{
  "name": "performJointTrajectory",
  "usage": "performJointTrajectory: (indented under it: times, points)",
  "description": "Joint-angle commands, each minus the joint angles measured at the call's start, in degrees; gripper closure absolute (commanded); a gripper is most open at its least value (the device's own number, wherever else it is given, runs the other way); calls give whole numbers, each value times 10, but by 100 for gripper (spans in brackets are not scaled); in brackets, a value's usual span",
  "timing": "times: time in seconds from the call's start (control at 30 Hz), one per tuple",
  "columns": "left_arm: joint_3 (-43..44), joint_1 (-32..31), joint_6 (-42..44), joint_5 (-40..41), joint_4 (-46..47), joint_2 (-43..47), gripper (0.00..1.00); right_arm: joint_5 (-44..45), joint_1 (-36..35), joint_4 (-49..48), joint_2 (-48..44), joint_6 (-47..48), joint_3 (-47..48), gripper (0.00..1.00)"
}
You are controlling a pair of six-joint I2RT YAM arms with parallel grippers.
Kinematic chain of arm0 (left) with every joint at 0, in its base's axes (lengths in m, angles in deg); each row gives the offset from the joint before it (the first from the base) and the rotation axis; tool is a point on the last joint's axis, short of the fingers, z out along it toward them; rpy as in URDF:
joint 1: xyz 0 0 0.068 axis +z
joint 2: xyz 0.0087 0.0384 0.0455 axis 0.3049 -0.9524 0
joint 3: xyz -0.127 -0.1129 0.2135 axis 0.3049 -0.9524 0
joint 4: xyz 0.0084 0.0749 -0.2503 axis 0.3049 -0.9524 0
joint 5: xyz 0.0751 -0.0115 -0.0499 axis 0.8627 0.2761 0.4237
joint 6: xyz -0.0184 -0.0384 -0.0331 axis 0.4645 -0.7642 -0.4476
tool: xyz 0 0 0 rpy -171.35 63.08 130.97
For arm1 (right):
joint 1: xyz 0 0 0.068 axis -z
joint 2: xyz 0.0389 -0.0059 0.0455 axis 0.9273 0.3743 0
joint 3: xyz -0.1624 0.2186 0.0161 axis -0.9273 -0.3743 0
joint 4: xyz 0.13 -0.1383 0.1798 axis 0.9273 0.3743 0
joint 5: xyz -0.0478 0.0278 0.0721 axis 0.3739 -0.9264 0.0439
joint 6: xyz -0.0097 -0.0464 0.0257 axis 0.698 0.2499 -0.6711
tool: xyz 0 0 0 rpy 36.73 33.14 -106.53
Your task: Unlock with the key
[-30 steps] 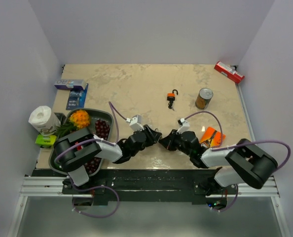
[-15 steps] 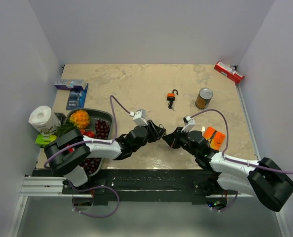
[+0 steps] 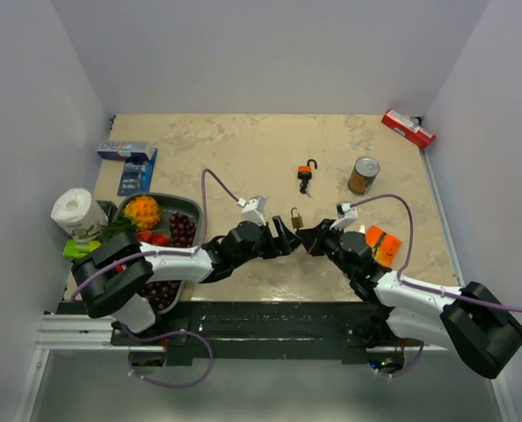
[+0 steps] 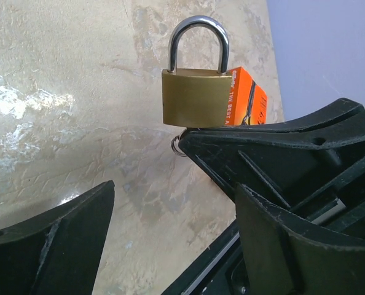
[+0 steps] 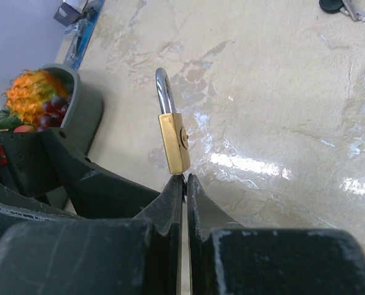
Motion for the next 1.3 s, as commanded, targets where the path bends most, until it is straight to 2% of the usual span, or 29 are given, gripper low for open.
performJointTrajectory:
  times: [0.0,0.13,0.4,0.6,0.7,0.93,1.1,1.23,1.27]
  points:
    - [-5,10,24,-25,-2,20,17,26,3,-76,-12,6,14,100]
    - [-14,18,23,-6,12,47,16,25,2,-73,-17,7,12,100]
    - [10,36,44,48,-24,106,10,13,1,-61,-34,6,11,100]
    - [74,47,72,25,-68,62,4,8,-6,-48,-51,4,7,100]
    - [90,49,69,-1,-53,34,1,9,-10,-38,-64,3,5,100]
    - [140,50,88,-17,-51,-17,1,12,-15,-20,-84,5,0,100]
    - [158,50,96,-17,-54,-35,10,12,-18,-17,-88,5,0,100]
    - [159,50,95,-18,-54,-40,34,15,-18,-10,-94,5,1,100]
    - [159,50,93,-20,-53,-41,36,17,-18,-7,-99,4,1,100]
